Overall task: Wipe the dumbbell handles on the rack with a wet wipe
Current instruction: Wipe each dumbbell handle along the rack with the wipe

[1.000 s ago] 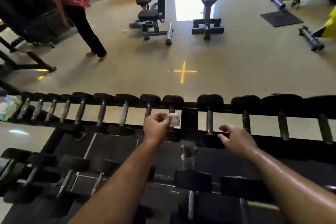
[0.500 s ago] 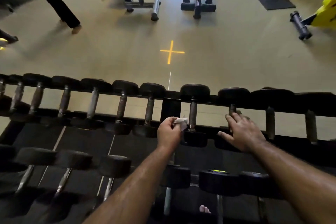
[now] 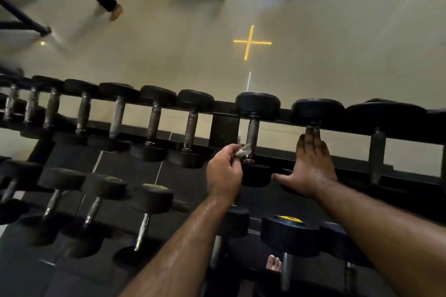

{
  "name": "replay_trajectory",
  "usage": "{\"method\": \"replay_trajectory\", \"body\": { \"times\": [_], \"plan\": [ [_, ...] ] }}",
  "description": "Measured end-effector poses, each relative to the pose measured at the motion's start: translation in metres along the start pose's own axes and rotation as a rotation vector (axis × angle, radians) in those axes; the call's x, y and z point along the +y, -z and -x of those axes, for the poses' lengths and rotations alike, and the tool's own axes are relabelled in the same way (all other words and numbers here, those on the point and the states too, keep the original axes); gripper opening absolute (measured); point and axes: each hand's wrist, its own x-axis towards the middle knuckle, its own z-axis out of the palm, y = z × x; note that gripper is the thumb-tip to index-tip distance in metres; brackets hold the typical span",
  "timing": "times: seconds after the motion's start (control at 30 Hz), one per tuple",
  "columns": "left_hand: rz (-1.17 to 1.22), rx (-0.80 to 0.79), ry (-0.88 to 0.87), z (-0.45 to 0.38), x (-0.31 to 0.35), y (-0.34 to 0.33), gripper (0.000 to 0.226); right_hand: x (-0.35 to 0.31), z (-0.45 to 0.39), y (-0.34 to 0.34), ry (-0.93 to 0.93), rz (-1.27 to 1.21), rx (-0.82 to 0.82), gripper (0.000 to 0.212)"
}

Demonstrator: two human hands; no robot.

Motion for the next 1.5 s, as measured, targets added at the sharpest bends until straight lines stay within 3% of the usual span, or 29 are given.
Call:
{"method": "replay_trajectory", "body": {
  "times": [0.23,0.4,0.5,0.63,0.7,0.8,0.87,0.97,1.03,1.1,1.2,1.3,1.33,1.4,1.5],
  "plan": [
    [-0.046,0.117,-0.017,-0.031,-0.014,0.009,0.036,-0.005,0.002,-0.001,-0.017,-0.100,0.029,0.164],
    [-0.109,0.037,-0.283,-0.075,0.002,-0.012,0.028,-0.011,0.002,0.000,-0.012,-0.064,0.057,0.170],
    [-0.234,-0.076,-0.458,-0.088,0.004,-0.035,0.019,-0.014,0.003,0.001,-0.027,-0.056,0.049,0.170],
    [-0.419,-0.202,-0.556,-0.094,-0.005,-0.037,0.015,-0.017,0.004,0.005,-0.037,-0.042,0.045,0.170],
    [-0.473,-0.392,-0.583,-0.092,-0.010,-0.024,0.020,-0.018,0.004,0.005,-0.039,-0.040,0.038,0.169],
    [-0.578,-0.773,-0.460,-0.098,-0.006,-0.003,0.020,-0.020,0.005,0.005,-0.049,-0.035,0.042,0.169],
    [-0.496,-0.716,-0.452,-0.112,0.002,0.000,0.015,-0.021,0.006,0.005,-0.055,-0.038,0.051,0.170],
    [-0.354,-0.364,-0.565,-0.124,0.012,-0.014,0.013,-0.023,0.008,0.006,-0.059,-0.027,0.058,0.169],
    [-0.563,-0.416,-0.717,-0.119,0.011,-0.029,0.013,-0.023,0.008,0.007,-0.061,-0.029,0.061,0.169],
    [-0.751,-0.622,-0.783,-0.108,0.011,-0.039,0.019,-0.023,0.008,0.006,-0.062,-0.031,0.057,0.169],
    [-0.844,-0.931,-0.558,-0.099,0.025,-0.032,0.016,-0.023,0.008,0.007,-0.055,-0.031,0.051,0.169],
    [-0.659,-1.090,-0.248,-0.118,0.035,-0.005,0.003,-0.022,0.009,0.007,-0.050,-0.022,0.050,0.168],
    [-0.566,-1.079,-0.166,-0.126,0.035,0.005,0.007,-0.022,0.009,0.007,-0.048,-0.020,0.047,0.168],
    [-0.421,-0.901,-0.061,-0.133,0.031,0.015,0.009,-0.022,0.009,0.008,-0.050,-0.021,0.045,0.168],
    [-0.573,-0.740,-0.018,-0.111,0.021,0.000,0.013,-0.022,0.009,0.008,-0.051,-0.023,0.045,0.168]
  ]
}}
